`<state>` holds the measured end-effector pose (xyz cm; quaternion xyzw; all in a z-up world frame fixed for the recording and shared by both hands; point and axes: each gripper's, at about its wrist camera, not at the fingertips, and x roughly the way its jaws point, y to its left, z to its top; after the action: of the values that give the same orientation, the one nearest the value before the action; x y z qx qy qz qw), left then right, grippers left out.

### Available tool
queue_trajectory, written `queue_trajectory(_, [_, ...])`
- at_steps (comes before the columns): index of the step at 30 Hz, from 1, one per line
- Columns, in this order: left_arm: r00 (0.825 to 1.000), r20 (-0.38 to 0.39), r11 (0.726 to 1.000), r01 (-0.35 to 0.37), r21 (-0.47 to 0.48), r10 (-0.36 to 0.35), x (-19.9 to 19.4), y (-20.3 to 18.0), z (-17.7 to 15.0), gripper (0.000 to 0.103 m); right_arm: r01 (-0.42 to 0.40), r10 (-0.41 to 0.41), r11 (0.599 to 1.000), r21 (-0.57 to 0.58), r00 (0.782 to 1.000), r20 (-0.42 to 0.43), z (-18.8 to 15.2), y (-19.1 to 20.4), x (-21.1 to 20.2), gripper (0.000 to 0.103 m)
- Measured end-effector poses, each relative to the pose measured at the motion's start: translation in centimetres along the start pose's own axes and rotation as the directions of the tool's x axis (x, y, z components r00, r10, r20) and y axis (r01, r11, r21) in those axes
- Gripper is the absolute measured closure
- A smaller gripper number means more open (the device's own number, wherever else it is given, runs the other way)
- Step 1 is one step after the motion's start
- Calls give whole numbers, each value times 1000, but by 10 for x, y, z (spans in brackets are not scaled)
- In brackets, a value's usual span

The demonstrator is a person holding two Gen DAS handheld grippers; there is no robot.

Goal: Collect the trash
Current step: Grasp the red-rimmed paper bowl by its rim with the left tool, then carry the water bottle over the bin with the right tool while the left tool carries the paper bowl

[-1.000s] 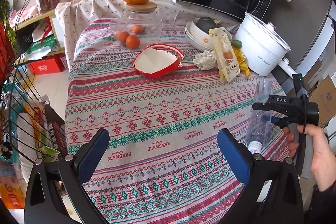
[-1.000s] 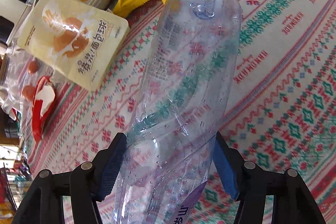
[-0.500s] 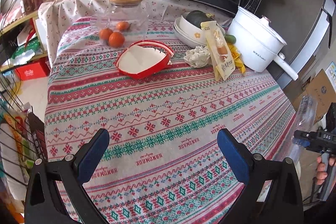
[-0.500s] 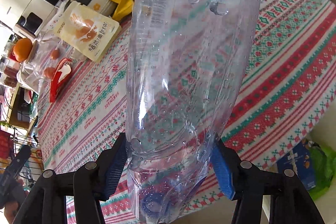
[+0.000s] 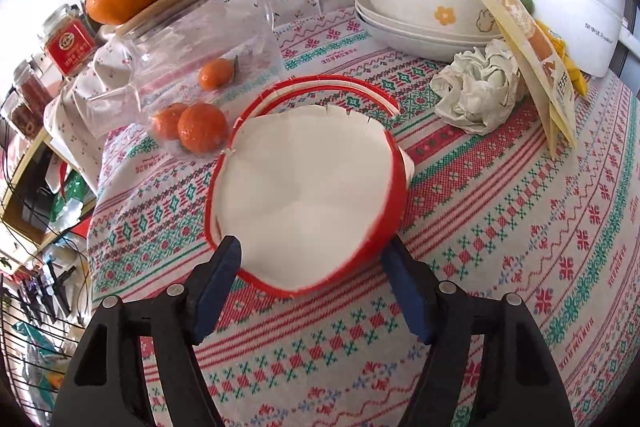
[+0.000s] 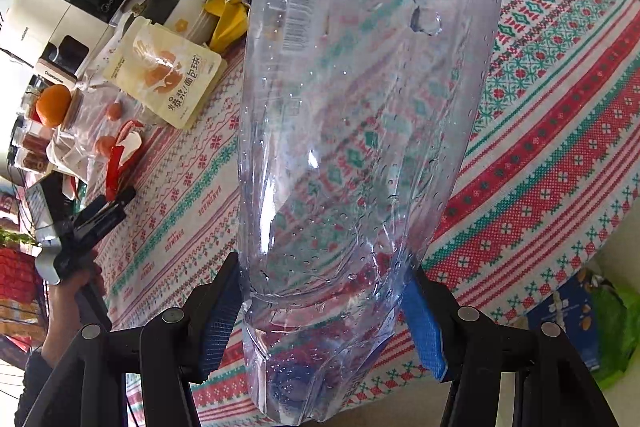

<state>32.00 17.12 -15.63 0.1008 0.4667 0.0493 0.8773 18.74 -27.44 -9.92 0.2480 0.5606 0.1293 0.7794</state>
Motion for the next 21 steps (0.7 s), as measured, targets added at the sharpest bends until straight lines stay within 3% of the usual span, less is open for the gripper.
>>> queue_trajectory(2, [999, 4, 999, 33, -20, -33, 5, 2, 5, 49, 3, -3, 1000, -8, 1000, -1, 2, -1, 0, 38])
queue_trajectory(4, [997, 7, 996, 71, -56, -71, 9, 4, 8, 61, 12, -12, 1000, -21, 1000, 4, 2, 0, -1, 38])
queue_trajectory(6, [997, 7, 995, 71, -77, -70, 10, 2, 9, 62, 16, -16, 1000, -25, 1000, 5, 5, 0, 0, 38])
queue_trajectory(13, [997, 9, 991, 81, -108, -81, -11, -6, 2, 81, 18, -18, 1000, -19, 1000, 10, 5, -2, 1, 38])
queue_trajectory(21, [980, 37, 963, 198, -181, -194, -67, -17, -19, 89, -4, 5, 1000, -10, 998, 58, -5, -4, -21, 38])
